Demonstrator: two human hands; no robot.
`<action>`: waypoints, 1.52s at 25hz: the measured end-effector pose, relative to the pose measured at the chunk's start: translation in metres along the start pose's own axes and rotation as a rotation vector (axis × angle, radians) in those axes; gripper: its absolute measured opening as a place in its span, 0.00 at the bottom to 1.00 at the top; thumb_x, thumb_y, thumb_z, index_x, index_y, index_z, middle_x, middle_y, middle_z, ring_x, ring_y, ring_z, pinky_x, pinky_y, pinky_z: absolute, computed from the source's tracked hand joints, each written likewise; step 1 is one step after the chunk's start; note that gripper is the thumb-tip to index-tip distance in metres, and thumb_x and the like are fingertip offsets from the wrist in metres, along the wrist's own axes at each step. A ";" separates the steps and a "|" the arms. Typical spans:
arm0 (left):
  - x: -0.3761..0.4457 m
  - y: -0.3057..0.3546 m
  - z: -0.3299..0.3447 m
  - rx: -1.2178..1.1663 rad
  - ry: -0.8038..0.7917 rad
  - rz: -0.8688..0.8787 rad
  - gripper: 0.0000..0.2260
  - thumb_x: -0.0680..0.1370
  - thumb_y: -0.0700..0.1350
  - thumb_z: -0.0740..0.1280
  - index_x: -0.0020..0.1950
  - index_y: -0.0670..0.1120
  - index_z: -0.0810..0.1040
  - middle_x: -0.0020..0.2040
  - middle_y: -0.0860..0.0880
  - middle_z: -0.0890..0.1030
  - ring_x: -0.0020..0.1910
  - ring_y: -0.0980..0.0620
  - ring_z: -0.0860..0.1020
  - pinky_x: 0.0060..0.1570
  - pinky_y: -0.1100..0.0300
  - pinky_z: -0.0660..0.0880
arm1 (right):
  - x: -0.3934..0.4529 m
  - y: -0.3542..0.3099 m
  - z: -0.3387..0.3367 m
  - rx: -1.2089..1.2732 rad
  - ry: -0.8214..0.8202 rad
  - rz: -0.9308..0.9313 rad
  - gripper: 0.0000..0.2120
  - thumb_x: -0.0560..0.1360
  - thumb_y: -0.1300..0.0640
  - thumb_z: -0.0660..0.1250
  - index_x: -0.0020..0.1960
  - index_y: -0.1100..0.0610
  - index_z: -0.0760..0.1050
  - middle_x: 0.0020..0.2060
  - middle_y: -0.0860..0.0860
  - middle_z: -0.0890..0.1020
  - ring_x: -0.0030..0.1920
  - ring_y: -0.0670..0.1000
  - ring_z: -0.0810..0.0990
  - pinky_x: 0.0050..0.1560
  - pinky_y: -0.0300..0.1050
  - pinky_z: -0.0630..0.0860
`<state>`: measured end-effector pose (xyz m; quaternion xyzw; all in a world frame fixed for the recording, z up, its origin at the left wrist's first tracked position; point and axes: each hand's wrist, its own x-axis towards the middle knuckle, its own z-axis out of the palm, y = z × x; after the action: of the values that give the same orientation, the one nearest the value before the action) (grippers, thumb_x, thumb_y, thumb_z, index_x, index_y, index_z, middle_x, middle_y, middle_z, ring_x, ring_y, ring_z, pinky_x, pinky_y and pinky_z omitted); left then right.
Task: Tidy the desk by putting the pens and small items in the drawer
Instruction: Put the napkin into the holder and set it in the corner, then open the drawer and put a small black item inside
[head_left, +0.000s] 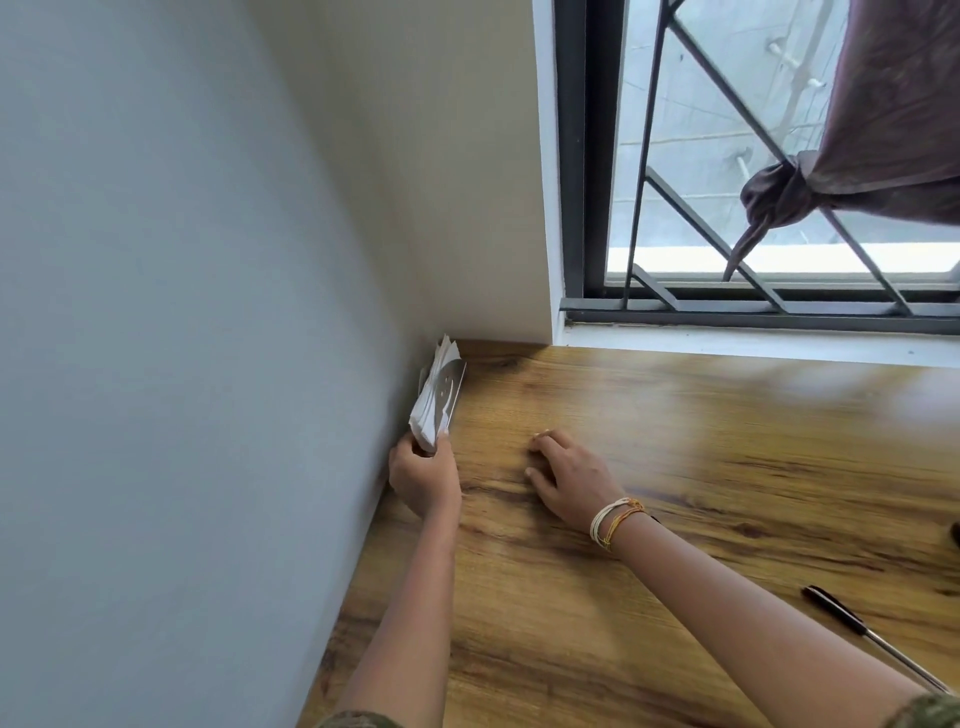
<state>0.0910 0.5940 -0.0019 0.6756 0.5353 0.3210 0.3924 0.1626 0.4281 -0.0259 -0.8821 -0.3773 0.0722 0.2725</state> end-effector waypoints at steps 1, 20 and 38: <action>-0.001 0.001 -0.001 -0.002 -0.043 -0.016 0.16 0.69 0.47 0.74 0.53 0.41 0.80 0.49 0.47 0.79 0.48 0.45 0.79 0.46 0.55 0.76 | -0.001 -0.001 -0.002 -0.013 -0.025 -0.002 0.18 0.75 0.48 0.62 0.61 0.56 0.72 0.60 0.51 0.74 0.59 0.52 0.75 0.58 0.46 0.75; -0.212 0.008 -0.021 0.543 -0.573 0.080 0.35 0.77 0.55 0.62 0.78 0.43 0.50 0.79 0.40 0.46 0.78 0.43 0.44 0.71 0.35 0.41 | -0.172 0.054 -0.081 -0.320 0.225 0.187 0.25 0.74 0.45 0.59 0.68 0.56 0.69 0.68 0.54 0.72 0.71 0.55 0.68 0.72 0.53 0.59; -0.600 -0.043 -0.042 0.566 -0.932 0.986 0.26 0.81 0.55 0.55 0.77 0.48 0.58 0.79 0.44 0.53 0.78 0.46 0.53 0.74 0.39 0.51 | -0.561 0.193 -0.188 -0.027 0.493 0.517 0.05 0.69 0.62 0.65 0.43 0.55 0.73 0.35 0.47 0.77 0.32 0.48 0.74 0.32 0.42 0.72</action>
<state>-0.0979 0.0223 -0.0268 0.9797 0.0093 -0.0107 0.1999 -0.0491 -0.1566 -0.0152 -0.9429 -0.0653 -0.0815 0.3162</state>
